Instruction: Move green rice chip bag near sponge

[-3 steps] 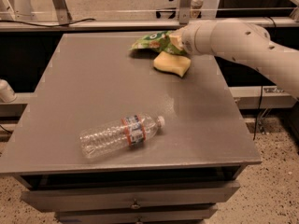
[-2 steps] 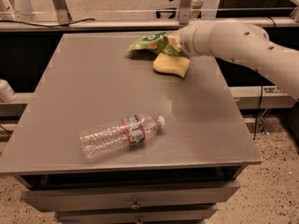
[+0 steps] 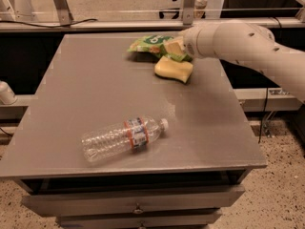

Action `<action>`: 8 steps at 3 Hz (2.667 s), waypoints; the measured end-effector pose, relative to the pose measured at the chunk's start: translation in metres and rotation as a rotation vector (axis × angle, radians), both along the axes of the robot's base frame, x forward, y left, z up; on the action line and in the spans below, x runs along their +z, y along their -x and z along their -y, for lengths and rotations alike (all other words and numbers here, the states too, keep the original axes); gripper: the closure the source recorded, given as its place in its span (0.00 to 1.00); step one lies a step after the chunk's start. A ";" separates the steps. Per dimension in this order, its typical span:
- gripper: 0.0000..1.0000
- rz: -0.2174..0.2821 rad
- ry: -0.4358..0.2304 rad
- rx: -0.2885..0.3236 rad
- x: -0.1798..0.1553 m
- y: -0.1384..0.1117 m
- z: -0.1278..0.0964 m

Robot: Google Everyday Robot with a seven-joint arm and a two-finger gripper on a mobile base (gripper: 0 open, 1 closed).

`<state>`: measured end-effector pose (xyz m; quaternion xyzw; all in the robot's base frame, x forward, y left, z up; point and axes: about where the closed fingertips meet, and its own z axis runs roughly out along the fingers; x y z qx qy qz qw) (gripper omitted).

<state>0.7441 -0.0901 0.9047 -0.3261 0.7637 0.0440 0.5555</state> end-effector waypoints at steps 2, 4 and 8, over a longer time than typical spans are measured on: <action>0.00 0.000 0.015 -0.014 0.002 -0.004 0.009; 0.00 0.017 0.018 -0.009 0.017 -0.006 0.029; 0.00 0.193 0.026 0.160 0.122 0.019 0.134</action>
Offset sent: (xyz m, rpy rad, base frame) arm 0.0065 -0.0201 0.0046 -0.0261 -0.0061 -0.0311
